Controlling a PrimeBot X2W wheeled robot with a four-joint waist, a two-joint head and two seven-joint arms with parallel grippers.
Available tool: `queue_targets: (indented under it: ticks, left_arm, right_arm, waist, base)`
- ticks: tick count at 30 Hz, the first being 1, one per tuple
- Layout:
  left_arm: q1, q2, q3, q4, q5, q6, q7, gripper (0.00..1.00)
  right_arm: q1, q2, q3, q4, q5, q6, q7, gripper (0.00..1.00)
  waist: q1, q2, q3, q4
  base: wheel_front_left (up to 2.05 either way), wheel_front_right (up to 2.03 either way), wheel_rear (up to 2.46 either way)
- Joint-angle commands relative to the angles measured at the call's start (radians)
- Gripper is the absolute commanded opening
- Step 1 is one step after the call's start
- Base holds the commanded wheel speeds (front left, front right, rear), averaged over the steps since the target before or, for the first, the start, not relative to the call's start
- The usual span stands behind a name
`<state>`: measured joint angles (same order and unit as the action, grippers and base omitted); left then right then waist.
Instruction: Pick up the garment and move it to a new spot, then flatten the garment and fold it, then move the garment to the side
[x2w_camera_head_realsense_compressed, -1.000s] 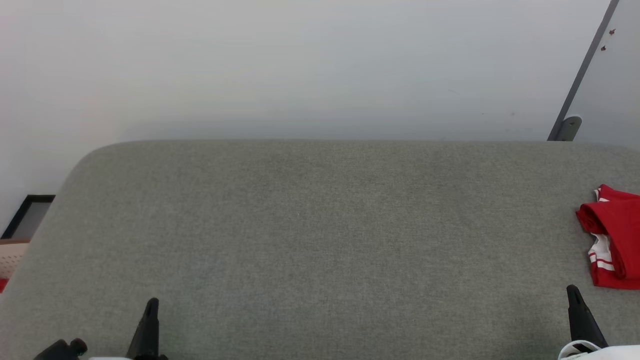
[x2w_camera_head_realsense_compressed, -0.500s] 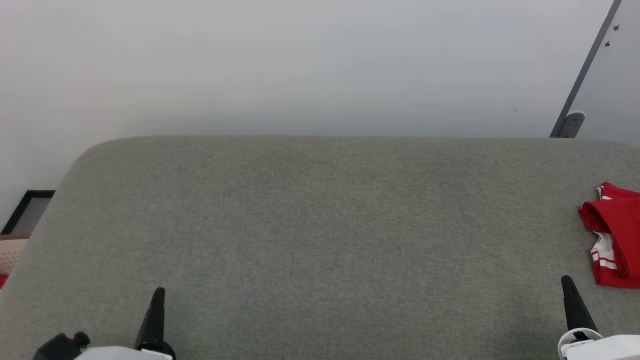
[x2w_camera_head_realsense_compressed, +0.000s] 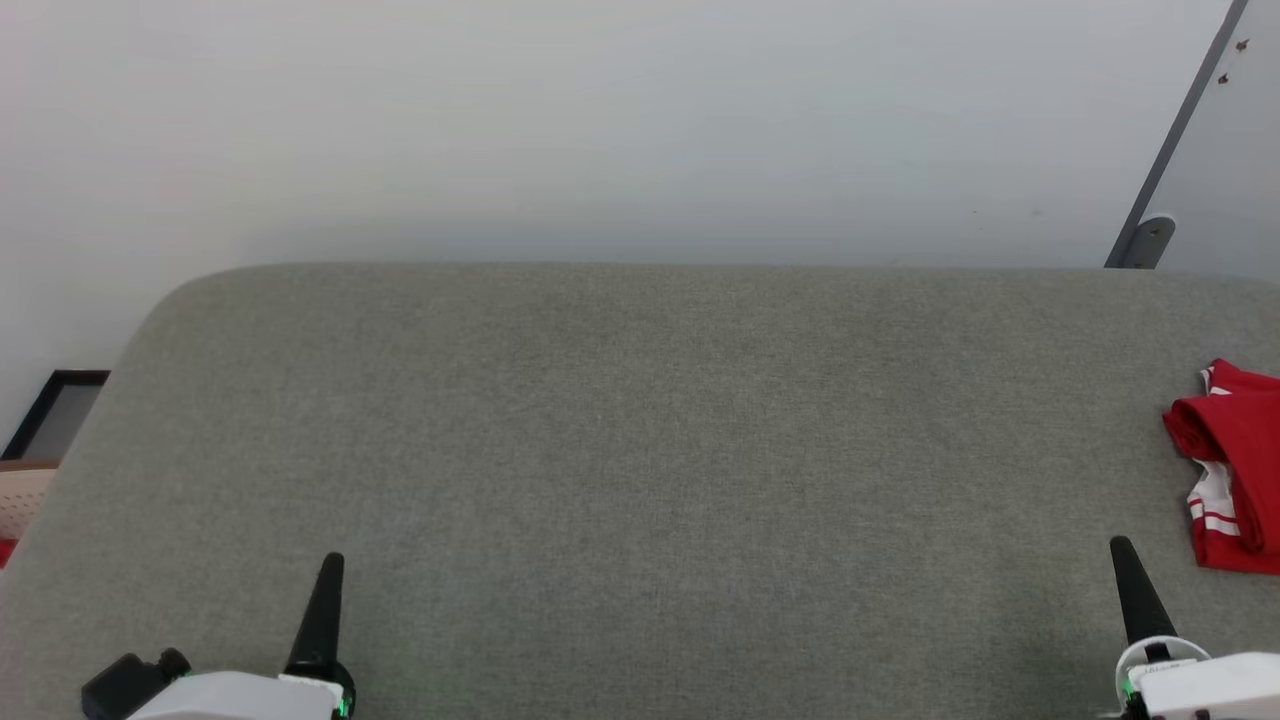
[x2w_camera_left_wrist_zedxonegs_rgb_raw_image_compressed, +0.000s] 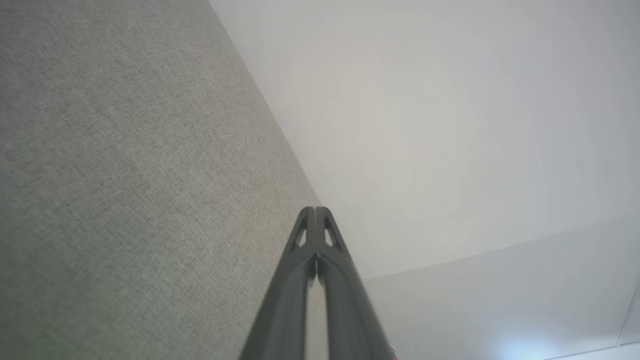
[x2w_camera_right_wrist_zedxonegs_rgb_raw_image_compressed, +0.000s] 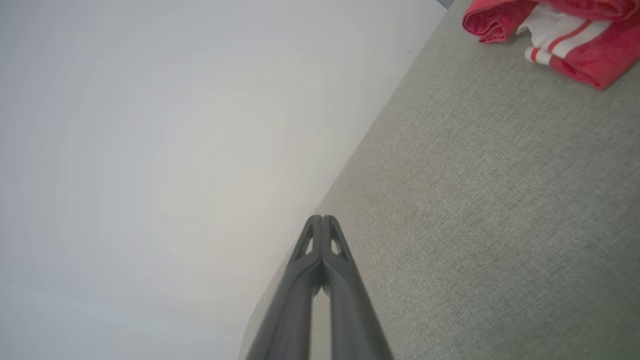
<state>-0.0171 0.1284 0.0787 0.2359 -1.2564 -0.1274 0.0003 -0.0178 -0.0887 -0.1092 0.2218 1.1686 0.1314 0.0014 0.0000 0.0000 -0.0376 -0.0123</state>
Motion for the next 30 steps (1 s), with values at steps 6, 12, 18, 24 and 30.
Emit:
queue_targets:
  ticks: [6,12,18,24,30]
  left_arm:
    - [-0.031,-0.010,0.011,-0.004,-0.061,-0.004,0.019,0.00]
    - [-0.040,-0.020,0.015,-0.002,-0.106,-0.004,0.033,0.00]
    - [-0.050,-0.030,0.019,0.000,-0.147,-0.004,0.048,0.00]
    - [-0.059,-0.040,0.022,0.002,-0.186,-0.005,0.060,0.00]
    - [-0.068,-0.048,0.026,0.004,-0.226,-0.005,0.073,0.00]
  right_arm:
    - [-0.035,0.005,-0.003,-0.001,0.077,-0.001,0.020,0.00]
    - [-0.046,0.011,-0.003,0.002,0.130,-0.001,0.034,0.00]
    - [-0.053,0.016,-0.004,0.006,0.183,-0.001,0.048,0.00]
    - [-0.061,0.020,-0.004,0.009,0.234,-0.001,0.060,0.00]
    - [-0.069,0.024,-0.004,0.012,0.280,-0.001,0.072,0.00]
  waist:
    - [0.0000,0.0000,0.005,0.002]
    - [0.0000,0.0000,0.009,0.003]
    - [0.0000,0.0000,0.014,0.004]
    - [0.0000,0.0000,0.018,0.006]
    - [0.0000,0.0000,0.023,0.007]
  base:
    - [0.00,0.00,0.00]
    - [0.00,0.00,0.00]
    - [0.00,0.00,0.00]
    - [0.00,0.00,0.00]
    - [0.00,0.00,0.00]
